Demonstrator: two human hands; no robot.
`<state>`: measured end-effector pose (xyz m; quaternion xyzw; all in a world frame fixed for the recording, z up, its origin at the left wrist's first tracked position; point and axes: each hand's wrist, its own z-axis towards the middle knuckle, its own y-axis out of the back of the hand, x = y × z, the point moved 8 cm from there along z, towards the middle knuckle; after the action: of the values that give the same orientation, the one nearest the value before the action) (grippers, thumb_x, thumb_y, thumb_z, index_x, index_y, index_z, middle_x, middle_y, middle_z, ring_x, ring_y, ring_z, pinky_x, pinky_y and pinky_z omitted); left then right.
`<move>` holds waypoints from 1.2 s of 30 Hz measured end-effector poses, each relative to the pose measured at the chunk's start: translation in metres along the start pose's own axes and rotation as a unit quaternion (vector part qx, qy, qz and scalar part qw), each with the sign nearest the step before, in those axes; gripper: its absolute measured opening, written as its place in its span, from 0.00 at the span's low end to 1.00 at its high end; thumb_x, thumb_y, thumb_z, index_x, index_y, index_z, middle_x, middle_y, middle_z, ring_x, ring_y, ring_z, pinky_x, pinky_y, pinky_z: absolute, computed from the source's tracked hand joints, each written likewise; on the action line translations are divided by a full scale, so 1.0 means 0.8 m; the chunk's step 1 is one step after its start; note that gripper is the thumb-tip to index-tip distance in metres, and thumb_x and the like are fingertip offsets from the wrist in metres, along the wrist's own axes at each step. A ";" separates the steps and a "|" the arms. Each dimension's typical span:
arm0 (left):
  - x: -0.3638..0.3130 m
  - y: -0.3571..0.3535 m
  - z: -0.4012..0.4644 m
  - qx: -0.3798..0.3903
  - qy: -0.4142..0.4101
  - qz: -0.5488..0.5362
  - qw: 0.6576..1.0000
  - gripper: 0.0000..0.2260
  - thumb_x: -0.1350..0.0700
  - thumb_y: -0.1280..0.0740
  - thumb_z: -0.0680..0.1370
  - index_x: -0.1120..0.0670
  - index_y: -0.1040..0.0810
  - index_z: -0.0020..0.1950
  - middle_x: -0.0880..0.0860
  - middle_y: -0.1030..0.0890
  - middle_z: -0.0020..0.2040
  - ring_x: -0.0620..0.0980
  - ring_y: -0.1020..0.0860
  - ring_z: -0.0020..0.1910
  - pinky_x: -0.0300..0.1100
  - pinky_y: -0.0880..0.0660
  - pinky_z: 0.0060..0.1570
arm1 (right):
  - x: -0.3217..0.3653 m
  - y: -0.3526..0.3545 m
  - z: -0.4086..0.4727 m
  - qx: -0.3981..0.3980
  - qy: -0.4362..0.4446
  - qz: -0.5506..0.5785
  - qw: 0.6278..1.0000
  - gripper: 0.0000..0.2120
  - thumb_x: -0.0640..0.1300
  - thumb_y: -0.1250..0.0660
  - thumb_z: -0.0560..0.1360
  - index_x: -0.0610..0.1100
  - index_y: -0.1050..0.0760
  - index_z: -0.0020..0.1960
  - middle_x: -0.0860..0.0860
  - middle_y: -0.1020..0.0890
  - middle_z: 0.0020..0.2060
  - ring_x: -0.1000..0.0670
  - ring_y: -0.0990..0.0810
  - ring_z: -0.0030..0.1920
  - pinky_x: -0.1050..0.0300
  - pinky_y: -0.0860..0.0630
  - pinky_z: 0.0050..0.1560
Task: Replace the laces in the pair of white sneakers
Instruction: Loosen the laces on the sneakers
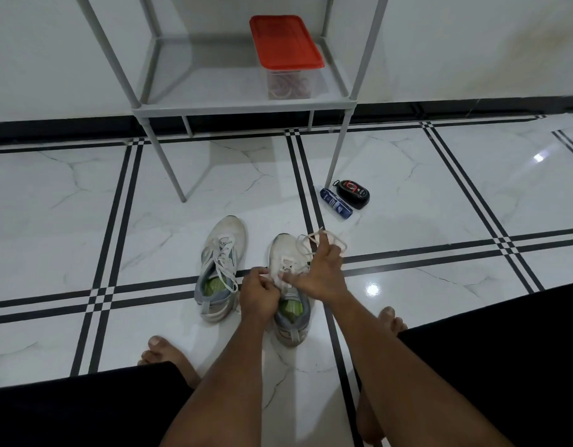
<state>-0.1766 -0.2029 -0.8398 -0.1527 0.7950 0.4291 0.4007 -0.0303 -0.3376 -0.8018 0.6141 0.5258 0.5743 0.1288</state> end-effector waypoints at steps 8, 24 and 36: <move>-0.042 -0.052 0.003 0.137 -0.164 0.259 0.942 0.19 0.51 0.30 0.76 0.47 0.23 0.67 0.52 0.32 0.64 0.54 0.24 0.60 0.52 0.21 0.54 | -0.044 -0.017 -0.008 -0.001 -0.035 0.031 0.999 0.15 0.56 0.31 0.77 0.45 0.21 0.40 0.52 0.17 0.36 0.47 0.18 0.43 0.53 0.23 0.49; -0.045 -0.050 0.028 0.131 -0.140 0.227 0.955 0.07 0.51 0.31 0.76 0.45 0.16 0.53 0.48 0.29 0.63 0.52 0.20 0.51 0.47 0.21 0.51 | -0.041 -0.022 -0.009 0.032 -0.045 0.011 0.998 0.18 0.57 0.34 0.76 0.44 0.25 0.37 0.50 0.17 0.31 0.46 0.17 0.37 0.48 0.18 0.50; -0.088 -0.011 0.025 0.022 -0.207 0.212 0.955 0.17 0.45 0.33 0.79 0.48 0.21 0.66 0.51 0.30 0.72 0.54 0.29 0.69 0.51 0.29 0.64 | -0.039 -0.021 -0.007 0.052 -0.050 0.028 0.997 0.10 0.54 0.35 0.75 0.49 0.26 0.39 0.49 0.15 0.39 0.44 0.15 0.43 0.47 0.17 0.48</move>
<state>-0.1167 -0.1993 -0.7969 0.1203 0.7179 0.5083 0.4601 -0.0369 -0.3580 -0.8309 0.6625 0.5301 0.5184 0.1067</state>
